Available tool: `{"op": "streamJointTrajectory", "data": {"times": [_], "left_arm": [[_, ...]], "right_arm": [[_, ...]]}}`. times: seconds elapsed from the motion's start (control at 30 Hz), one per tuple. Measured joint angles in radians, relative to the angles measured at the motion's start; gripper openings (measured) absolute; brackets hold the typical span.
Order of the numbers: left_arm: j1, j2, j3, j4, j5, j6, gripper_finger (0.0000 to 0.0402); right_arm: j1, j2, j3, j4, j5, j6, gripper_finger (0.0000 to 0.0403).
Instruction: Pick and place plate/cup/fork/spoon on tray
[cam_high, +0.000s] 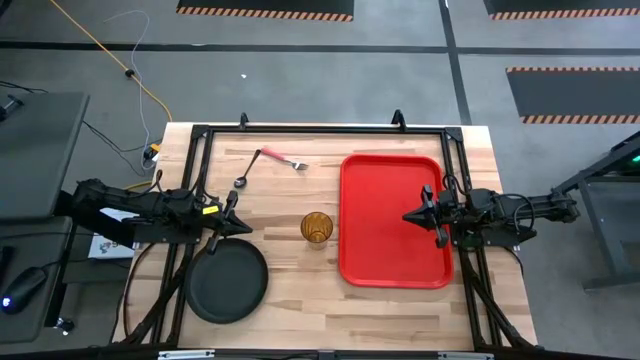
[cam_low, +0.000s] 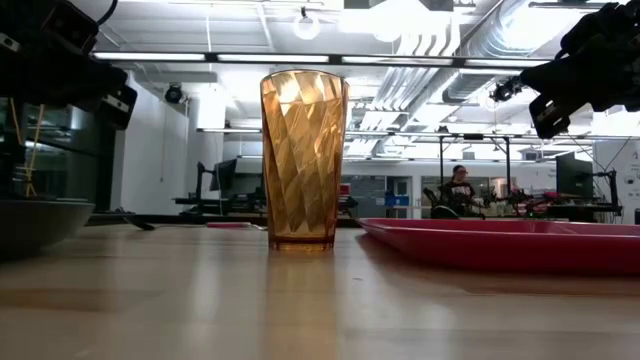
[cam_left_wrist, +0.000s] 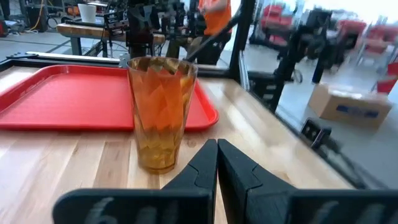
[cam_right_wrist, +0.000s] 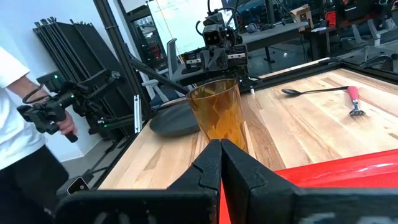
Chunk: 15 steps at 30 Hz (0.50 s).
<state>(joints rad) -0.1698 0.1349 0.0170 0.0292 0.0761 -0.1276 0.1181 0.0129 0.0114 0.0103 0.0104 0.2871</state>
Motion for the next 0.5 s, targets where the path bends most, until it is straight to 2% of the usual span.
{"op": "streamJointTrajectory", "data": {"times": [0.17, 0.3, 0.43, 0.5], "left_arm": [[-0.004, 0.0, 0.0, 0.11, -0.008, -0.25, 0.0003], [-0.002, 0.0, 0.0, 0.223, -0.088, -0.297, 0.0003], [-0.002, 0.007, 0.0, 0.429, -0.315, -0.293, 0.0003], [0.003, 0.017, 0.001, 0.528, -0.438, -0.226, 0.0003]], "right_arm": [[0.0, 0.0, 0.0, 0.0, 0.0, 0.0, 0.0], [0.0, 0.0, 0.0, 0.0, 0.0, 0.0, 0.0], [0.0, 0.0, 0.0, 0.0, 0.0, 0.0, 0.0], [0.0, 0.0, 0.0, 0.0, 0.0, 0.0, 0.0]]}}
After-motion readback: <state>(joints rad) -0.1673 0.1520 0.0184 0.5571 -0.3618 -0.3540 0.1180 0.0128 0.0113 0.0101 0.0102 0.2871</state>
